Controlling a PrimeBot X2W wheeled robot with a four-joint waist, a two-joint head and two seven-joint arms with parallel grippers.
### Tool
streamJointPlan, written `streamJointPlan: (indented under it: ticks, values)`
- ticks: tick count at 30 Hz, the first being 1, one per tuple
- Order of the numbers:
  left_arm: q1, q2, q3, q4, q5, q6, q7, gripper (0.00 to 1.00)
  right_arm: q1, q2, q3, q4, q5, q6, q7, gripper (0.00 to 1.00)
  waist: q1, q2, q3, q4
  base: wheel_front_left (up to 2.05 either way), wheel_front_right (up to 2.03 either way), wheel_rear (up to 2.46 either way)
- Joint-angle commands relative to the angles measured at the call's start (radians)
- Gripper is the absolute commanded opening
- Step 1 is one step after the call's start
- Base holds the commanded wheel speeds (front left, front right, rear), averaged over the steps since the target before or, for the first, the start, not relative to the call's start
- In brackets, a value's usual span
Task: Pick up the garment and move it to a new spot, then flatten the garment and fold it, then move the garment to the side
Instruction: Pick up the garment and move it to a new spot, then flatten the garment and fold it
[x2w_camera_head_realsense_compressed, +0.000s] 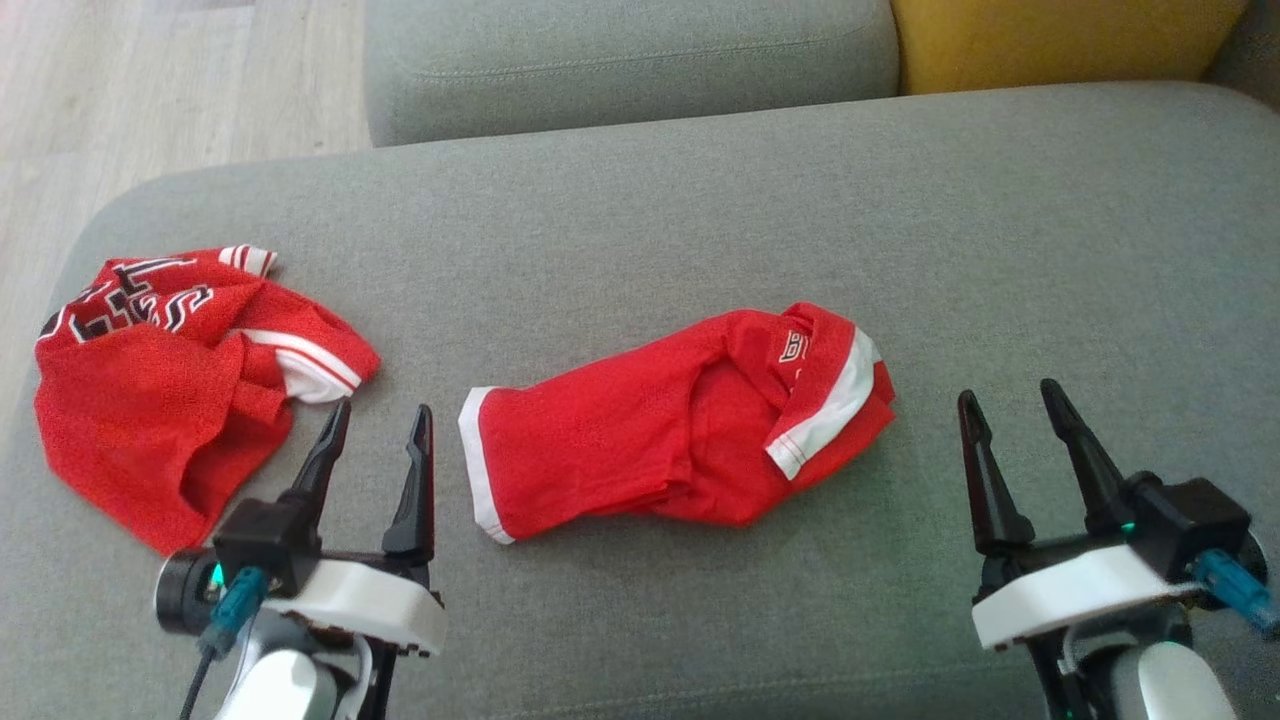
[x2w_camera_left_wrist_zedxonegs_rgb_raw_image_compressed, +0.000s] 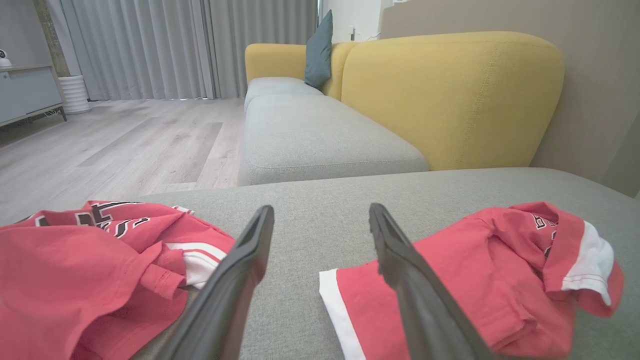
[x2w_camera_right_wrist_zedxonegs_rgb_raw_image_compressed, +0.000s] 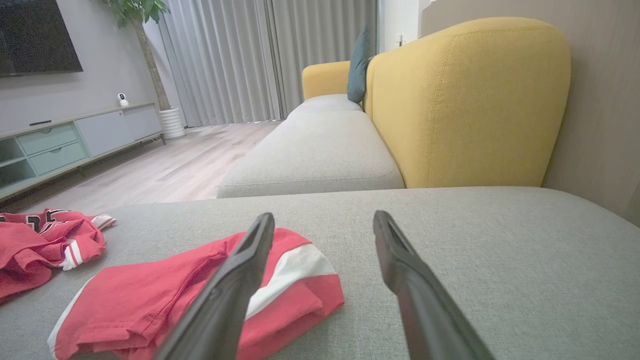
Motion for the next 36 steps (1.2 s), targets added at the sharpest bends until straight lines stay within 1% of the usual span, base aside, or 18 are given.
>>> streamJointPlan:
  ticks: [1,29,33,36]
  values:
    - [-0.035,0.024,0.042,-0.031,-0.003,0.006,-0.012,1.00,-0.021,-0.005,0.024,-0.043,0.007,-0.001,0.003,1.00,0.0000,-0.0001,0.000,0.000,0.00,0.00,0.00]
    - [-0.057,0.028,0.038,-0.015,-0.008,0.009,-0.012,1.00,-0.039,-0.005,0.043,-0.039,0.014,-0.001,0.010,1.00,0.0000,-0.0001,0.018,0.007,0.00,0.00,0.00]
    - [-0.063,0.026,0.038,-0.017,-0.006,0.009,-0.012,1.00,-0.047,-0.005,0.066,-0.033,0.008,-0.001,0.021,1.00,0.0000,-0.0001,0.028,0.012,0.00,0.00,0.00]
    - [-0.071,0.026,0.038,-0.021,-0.002,0.009,-0.012,1.00,-0.063,-0.005,0.104,-0.028,0.008,-0.001,0.034,1.00,0.0000,-0.0001,0.043,0.016,0.00,0.00,0.00]
